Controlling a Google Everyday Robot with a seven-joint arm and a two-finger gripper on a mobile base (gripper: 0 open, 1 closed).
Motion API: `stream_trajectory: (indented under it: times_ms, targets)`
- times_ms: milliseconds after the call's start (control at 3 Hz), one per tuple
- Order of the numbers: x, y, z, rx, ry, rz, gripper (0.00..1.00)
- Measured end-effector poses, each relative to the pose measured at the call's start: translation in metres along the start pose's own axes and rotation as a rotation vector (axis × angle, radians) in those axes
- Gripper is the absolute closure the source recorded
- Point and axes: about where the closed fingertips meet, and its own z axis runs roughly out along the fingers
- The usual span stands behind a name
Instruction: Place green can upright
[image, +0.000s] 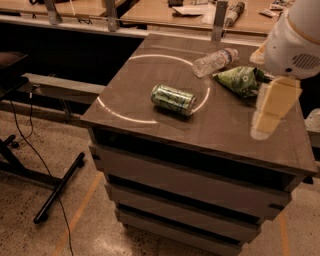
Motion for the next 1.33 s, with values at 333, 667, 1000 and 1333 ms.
stream_trajectory:
  times_ms: [333, 667, 1000, 1333]
  targets:
    - [-0.044, -0.018, 0.021, -0.037, 0.008, -0.029, 0.00]
    - [-0.092, -0.037, 0.053, -0.062, 0.041, -0.023, 0.00]
    - [-0.145, -0.053, 0.086, -0.073, 0.074, 0.026, 0.00]
    - [-0.172, -0.061, 0.117, -0.071, 0.131, 0.071, 0.00]
